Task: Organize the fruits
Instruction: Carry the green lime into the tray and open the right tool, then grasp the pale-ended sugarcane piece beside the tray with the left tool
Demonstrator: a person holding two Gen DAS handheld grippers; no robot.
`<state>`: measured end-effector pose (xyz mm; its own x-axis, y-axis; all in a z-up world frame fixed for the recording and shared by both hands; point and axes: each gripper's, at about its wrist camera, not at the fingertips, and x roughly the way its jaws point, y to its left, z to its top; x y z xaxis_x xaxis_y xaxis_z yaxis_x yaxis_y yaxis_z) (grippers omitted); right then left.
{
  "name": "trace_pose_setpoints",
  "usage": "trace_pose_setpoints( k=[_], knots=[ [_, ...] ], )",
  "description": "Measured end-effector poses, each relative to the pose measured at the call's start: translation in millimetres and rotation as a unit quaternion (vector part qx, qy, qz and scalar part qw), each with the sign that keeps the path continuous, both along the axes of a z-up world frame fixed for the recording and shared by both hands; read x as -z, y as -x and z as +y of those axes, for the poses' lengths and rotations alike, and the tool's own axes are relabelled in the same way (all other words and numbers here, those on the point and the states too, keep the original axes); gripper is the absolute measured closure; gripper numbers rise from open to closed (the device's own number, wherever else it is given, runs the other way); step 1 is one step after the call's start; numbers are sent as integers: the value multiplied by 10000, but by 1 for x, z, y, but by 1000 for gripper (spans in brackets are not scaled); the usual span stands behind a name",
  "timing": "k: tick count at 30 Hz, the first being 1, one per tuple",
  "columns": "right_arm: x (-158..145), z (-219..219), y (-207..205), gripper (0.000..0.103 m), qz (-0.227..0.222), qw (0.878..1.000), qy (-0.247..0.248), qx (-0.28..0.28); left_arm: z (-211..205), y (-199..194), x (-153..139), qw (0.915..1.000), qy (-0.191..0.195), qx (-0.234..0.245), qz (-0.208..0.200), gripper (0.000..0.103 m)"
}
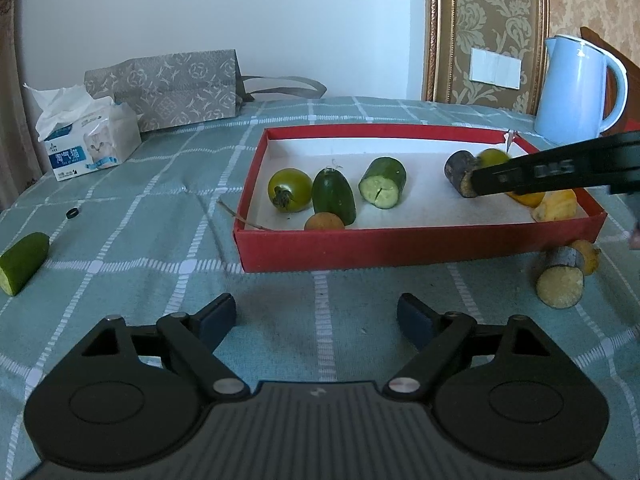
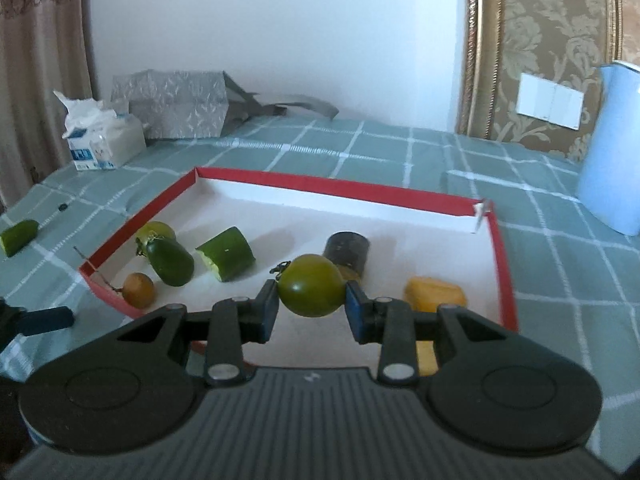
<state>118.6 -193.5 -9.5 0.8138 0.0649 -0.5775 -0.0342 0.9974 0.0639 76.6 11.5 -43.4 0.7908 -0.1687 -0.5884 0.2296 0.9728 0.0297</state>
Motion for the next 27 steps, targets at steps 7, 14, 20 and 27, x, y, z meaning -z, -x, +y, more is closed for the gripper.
trace_pose_setpoints(
  k=[7, 14, 20, 27],
  knots=[
    [4, 18, -12, 43, -112, 9997, 195, -7, 0, -1, 0, 10000, 12, -12, 13, 13],
    [-13, 29, 14, 19, -835, 9946, 592, 154, 1, -2, 1, 10000, 33, -53, 45, 9],
    [-28, 31, 60, 0, -1749, 9686, 1597, 760, 2, -2, 1, 10000, 40, -58, 54, 9],
    [-25, -16, 115, 0, -2006, 9645, 1090, 1329, 3, 3, -1, 10000, 84, 45, 15, 9]
  ],
)
